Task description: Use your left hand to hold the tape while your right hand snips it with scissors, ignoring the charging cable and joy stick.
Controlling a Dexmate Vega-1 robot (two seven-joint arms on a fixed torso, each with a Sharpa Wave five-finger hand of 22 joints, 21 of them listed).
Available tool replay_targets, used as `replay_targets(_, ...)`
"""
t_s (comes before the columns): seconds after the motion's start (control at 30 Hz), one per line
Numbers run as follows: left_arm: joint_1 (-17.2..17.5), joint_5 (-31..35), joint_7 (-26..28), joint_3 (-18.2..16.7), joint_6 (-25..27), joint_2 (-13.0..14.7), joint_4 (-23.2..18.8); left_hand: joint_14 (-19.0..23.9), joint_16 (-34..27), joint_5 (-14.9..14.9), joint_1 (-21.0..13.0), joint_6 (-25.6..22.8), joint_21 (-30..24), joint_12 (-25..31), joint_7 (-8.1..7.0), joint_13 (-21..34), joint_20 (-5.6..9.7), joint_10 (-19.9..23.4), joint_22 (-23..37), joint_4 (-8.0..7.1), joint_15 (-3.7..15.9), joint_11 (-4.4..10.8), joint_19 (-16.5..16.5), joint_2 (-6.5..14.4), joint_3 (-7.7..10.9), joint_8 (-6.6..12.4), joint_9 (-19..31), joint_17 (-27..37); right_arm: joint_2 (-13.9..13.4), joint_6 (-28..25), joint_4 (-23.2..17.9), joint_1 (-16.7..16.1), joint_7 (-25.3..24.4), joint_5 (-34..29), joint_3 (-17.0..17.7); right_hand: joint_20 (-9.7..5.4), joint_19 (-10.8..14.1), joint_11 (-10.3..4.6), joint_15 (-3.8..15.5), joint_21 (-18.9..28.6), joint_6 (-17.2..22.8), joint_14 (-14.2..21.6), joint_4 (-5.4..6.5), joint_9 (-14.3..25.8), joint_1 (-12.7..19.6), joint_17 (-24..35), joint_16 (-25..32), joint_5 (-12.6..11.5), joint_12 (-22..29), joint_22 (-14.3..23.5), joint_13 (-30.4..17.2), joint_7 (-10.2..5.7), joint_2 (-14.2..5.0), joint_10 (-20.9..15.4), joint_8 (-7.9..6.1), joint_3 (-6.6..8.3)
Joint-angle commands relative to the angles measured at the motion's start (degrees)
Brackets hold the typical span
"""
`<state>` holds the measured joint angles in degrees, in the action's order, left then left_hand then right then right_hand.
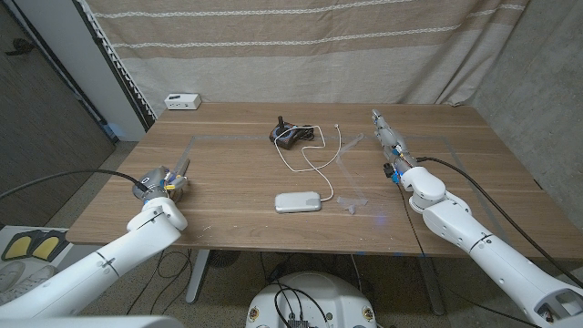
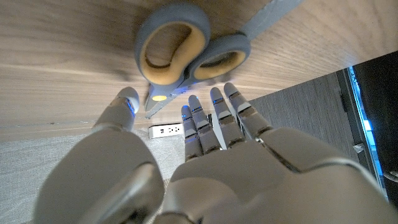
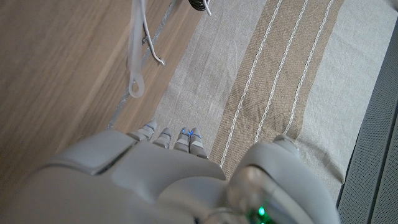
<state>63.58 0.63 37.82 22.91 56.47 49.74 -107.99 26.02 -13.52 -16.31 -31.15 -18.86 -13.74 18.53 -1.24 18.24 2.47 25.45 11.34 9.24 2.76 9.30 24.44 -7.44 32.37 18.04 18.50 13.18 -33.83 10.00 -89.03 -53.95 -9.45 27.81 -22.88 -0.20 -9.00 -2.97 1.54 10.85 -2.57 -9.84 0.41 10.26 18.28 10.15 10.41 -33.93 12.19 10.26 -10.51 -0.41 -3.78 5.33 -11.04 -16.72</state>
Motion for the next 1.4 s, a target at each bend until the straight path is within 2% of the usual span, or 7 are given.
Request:
replay_targets(0.03, -0.6, -0.6, -0.2, 0.5, 1.3, 0.1, -0.3, 0.4, -0.3, 0.1, 0.0, -0.5, -0.2, 0.2, 0.23, 0.3, 2.2, 0.0, 0.1, -0.46, 6.28, -0.2, 0.3, -0.4, 0.04, 0.54, 0.2, 0.3, -0.2, 0.1, -0.1, -0.2, 0.0, 0.1, 0.3, 0.08, -0.5, -0.12, 1.85, 0.5, -0.5, -4.2, -0.23, 0.2, 0.4, 0.1, 0.1, -0.2, 0.1, 0.2, -0.2, -0.08, -0.44, 0.3, -0.08, -0.15)
replay_targets(0.43, -0.8, -1.0, -0.3, 1.0, 1.9, 0.2, -0.5, 0.4, -0.3, 0.2, 0.0, -0.5, -0.1, 0.2, 0.22, 0.4, 2.18, -0.1, 0.0, -0.46, 6.37, -0.01, 0.1, -0.5, 0.07, 0.53, 0.3, 0.4, -0.3, -0.3, -0.2, -0.1, 0.2, 0.2, 0.1, 0.1, -0.4, -0.05, 1.87, 0.5, -0.5, -4.2, -0.23, 0.2, 0.4, 0.1, 0.1, -0.2, 0.1, 0.2, -0.2, -0.06, -0.47, 0.4, -0.08, -0.16)
replay_targets(0.9, -0.3, -1.8, 0.3, 0.2, 2.1, 0.3, -0.3, 1.0, -0.4, 0.4, 0.1, -0.9, -0.1, 0.4, 0.54, 0.6, 2.09, 0.5, 0.0, -0.55, 6.41, 0.02, 0.2, -0.6, 0.08, 0.68, 0.5, 0.5, -0.5, -1.1, -0.6, 0.2, 0.4, 0.2, -0.2, 0.18, -0.4, -0.05, 1.84, 0.5, -0.5, -4.1, -0.22, 0.2, 0.4, 0.1, 0.1, -0.2, 0.1, 0.2, -0.2, -0.07, -0.52, 0.4, -0.07, -0.16)
replay_targets(1.4, 0.3, -2.2, 1.3, -0.7, 3.5, 0.0, -0.9, 1.9, -0.6, 0.4, 0.9, -1.6, -0.2, 1.0, 0.23, 0.9, 2.05, 1.5, 0.1, -0.9, 6.69, 0.5, 0.5, -0.8, -0.25, 0.86, 0.7, 0.6, -0.4, -1.1, 0.1, 0.9, 1.2, 0.2, -0.5, 0.18, -0.4, -0.02, 1.78, 0.5, -0.6, -4.1, -0.32, 0.2, 0.6, 0.1, 0.1, -0.2, 0.1, 0.1, -0.2, -0.04, -0.59, 0.4, -0.06, -0.11)
